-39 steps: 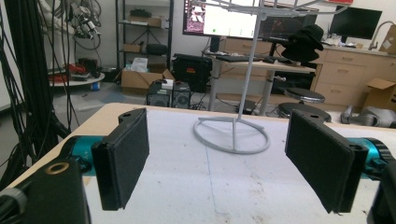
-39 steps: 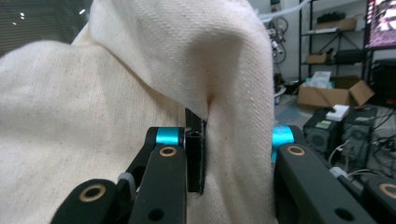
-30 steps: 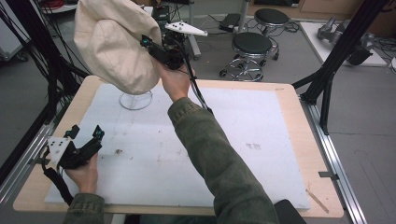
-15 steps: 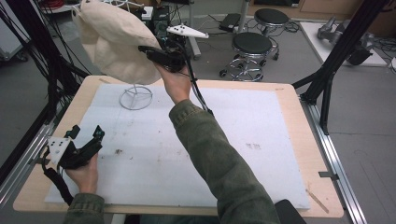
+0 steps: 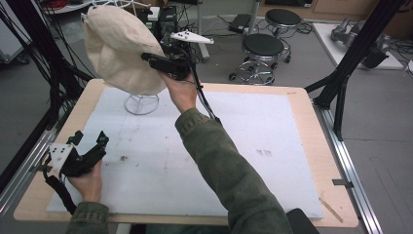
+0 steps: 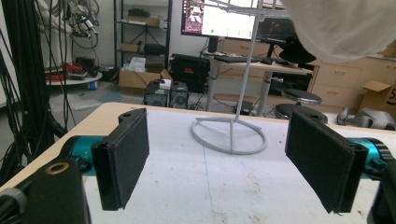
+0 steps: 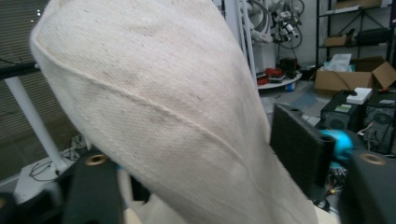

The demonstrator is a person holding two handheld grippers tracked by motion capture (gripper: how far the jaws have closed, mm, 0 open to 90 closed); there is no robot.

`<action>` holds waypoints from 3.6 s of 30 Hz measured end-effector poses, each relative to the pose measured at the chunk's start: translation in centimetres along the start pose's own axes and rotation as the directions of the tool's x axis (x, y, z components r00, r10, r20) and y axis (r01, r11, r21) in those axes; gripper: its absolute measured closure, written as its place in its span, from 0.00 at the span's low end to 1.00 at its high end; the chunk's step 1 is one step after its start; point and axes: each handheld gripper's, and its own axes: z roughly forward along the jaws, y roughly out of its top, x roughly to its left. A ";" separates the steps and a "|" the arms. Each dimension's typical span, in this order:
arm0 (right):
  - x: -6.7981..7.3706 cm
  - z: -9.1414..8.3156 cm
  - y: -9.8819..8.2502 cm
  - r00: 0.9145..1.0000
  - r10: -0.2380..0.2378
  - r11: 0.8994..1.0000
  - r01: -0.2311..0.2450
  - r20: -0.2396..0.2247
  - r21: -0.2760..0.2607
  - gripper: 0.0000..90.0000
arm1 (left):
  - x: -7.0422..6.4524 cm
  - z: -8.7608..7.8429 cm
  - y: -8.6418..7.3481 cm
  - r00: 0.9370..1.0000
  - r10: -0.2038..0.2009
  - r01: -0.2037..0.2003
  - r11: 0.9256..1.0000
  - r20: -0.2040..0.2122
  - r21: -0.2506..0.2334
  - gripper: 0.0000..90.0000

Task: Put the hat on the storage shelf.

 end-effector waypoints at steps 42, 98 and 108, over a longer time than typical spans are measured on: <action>-0.1 -6.3 -1.1 0.990 -0.092 0.996 0.091 0.109 0.011 0.12 | 0.1 -0.9 -0.1 1.000 -0.013 0.012 1.000 0.020 0.005 0.24; -5.4 -20.4 -11.0 0.922 0.007 1.000 -0.013 0.387 0.013 0.12 | 0.2 -2.9 -0.2 0.996 -0.030 0.028 0.999 0.089 0.023 0.24; -7.3 -23.7 -11.8 0.877 0.006 0.999 -0.028 0.480 0.040 0.12 | 0.2 -3.0 -0.1 0.995 -0.029 0.027 0.999 0.093 0.024 0.24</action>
